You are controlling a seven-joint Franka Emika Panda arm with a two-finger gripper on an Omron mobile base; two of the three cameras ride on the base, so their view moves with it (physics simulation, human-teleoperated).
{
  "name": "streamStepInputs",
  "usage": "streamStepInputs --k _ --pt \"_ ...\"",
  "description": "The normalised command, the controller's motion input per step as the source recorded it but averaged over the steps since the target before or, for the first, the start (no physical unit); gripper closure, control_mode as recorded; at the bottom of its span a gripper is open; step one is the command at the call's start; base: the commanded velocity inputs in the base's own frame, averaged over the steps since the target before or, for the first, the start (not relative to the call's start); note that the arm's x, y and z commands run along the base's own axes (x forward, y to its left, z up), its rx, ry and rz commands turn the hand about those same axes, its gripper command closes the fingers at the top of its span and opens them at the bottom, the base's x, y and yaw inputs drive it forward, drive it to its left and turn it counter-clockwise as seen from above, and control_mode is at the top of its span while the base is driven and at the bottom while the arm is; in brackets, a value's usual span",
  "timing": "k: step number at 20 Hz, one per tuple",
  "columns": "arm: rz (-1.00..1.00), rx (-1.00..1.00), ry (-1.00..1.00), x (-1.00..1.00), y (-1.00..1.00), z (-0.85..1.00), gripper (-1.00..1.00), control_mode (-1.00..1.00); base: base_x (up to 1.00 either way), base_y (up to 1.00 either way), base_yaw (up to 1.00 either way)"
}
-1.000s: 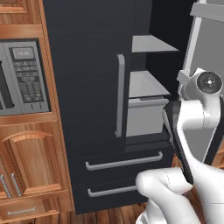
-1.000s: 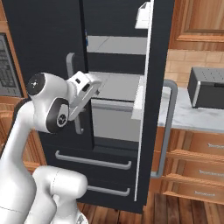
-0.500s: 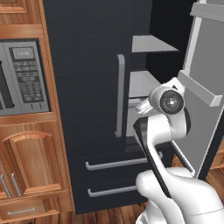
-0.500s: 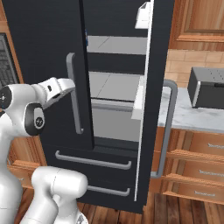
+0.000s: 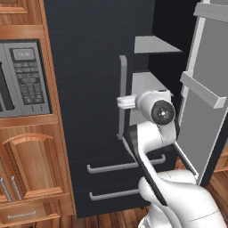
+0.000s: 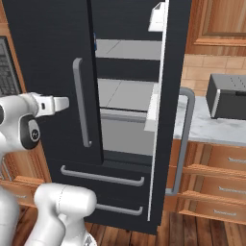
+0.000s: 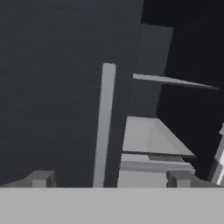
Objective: Open the fridge, grab two sodas, and place both sodas inside the bowl with ice on the dining counter.
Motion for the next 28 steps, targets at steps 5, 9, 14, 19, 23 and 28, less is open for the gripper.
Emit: streamStepInputs --k 5,9,14,19,23,28 --pt "0.00 0.63 0.28 0.00 0.00 0.64 -1.00 -1.00 0.00 0.00 0.00" --pt "0.00 0.45 0.40 0.10 0.00 0.31 -1.00 -1.00 0.00 0.00 0.00" --pt "0.00 0.10 0.33 0.45 0.00 -0.09 -1.00 -1.00 0.00 0.00 0.00" --pt "0.00 -0.07 0.13 0.55 0.00 -0.14 -1.00 -1.00 0.00 0.00 0.00" --pt "-0.02 -0.12 0.04 0.21 0.00 -0.25 -1.00 -1.00 0.00 0.00 0.00" --pt "0.09 -0.10 0.02 0.50 0.00 -0.32 -1.00 -1.00 0.00 0.00 0.00"
